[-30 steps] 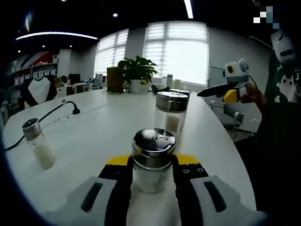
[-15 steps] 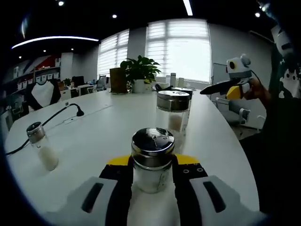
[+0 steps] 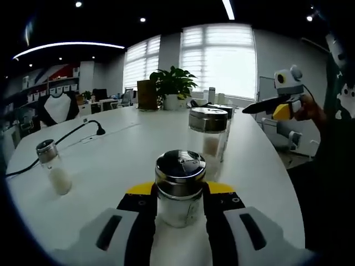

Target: Rotate the seasoning bottle until the label or dispensing opening points toward the visible target arrow and the bottle remains upright within the marked orientation range

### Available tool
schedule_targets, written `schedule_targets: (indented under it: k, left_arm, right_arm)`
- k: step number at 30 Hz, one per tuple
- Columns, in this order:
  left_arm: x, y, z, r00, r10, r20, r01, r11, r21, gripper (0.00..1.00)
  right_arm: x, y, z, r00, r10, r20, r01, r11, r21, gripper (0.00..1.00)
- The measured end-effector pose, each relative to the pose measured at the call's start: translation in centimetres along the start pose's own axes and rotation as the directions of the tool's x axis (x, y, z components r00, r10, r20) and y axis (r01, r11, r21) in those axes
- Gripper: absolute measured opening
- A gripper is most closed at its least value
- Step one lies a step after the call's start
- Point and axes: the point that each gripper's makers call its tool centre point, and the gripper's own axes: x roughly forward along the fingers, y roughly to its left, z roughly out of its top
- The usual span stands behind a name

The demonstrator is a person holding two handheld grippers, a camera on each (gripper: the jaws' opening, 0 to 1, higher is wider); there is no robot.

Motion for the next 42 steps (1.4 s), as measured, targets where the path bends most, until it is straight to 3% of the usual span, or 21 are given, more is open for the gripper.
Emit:
schedule_targets:
  k: [16, 18, 19, 21, 28, 32, 39, 40, 42]
  left_arm:
    - [-0.2, -0.2, 0.3, 0.999, 0.035, 0.019, -0.035, 0.999, -0.011, 0.36]
    - [-0.5, 0.2, 1.1, 0.996, 0.073, 0.057, -0.074, 0.997, 0.011, 0.44]
    - [-0.7, 0.3, 1.7, 0.993, 0.085, 0.080, -0.085, 0.996, -0.003, 0.54]
    - [-1.2, 0.7, 1.9, 0.990, 0.112, 0.081, -0.112, 0.994, -0.009, 0.62]
    - [-3.4, 0.2, 2.0, 0.978, 0.178, 0.108, -0.176, 0.984, -0.027, 0.60]
    - [-4.8, 0.0, 2.4, 0.963, 0.232, 0.140, -0.229, 0.973, -0.038, 0.60]
    - [-7.9, -1.0, 3.0, 0.917, 0.336, 0.216, -0.315, 0.941, -0.127, 0.61]
    - [-8.3, -1.2, 3.1, 0.913, 0.346, 0.218, -0.325, 0.937, -0.128, 0.61]
    - [-9.4, -1.1, 2.6, 0.891, 0.419, 0.173, -0.405, 0.908, -0.112, 0.61]
  right_arm:
    - [-0.2, -0.1, 0.0, 1.000, -0.001, 0.003, 0.001, 1.000, -0.003, 0.82]
    - [-0.1, -0.2, -0.1, 1.000, -0.001, -0.002, 0.001, 1.000, 0.001, 0.82]
    - [0.0, -0.2, -0.1, 1.000, 0.000, -0.005, 0.000, 1.000, 0.001, 0.82]
    - [0.0, -0.1, -0.1, 1.000, 0.002, -0.007, -0.002, 1.000, 0.000, 0.82]
    - [0.1, -0.1, 0.1, 1.000, 0.002, 0.002, -0.002, 1.000, 0.000, 0.82]
    - [0.1, -0.4, -0.2, 1.000, -0.009, -0.002, 0.009, 1.000, 0.000, 0.82]
    - [0.2, -0.4, -0.4, 1.000, -0.002, -0.006, 0.002, 1.000, 0.003, 0.82]
    - [0.2, -0.4, -0.4, 1.000, -0.002, -0.006, 0.002, 1.000, 0.002, 0.82]
    - [0.2, -0.3, -0.4, 1.000, -0.001, -0.006, 0.001, 1.000, 0.001, 0.82]
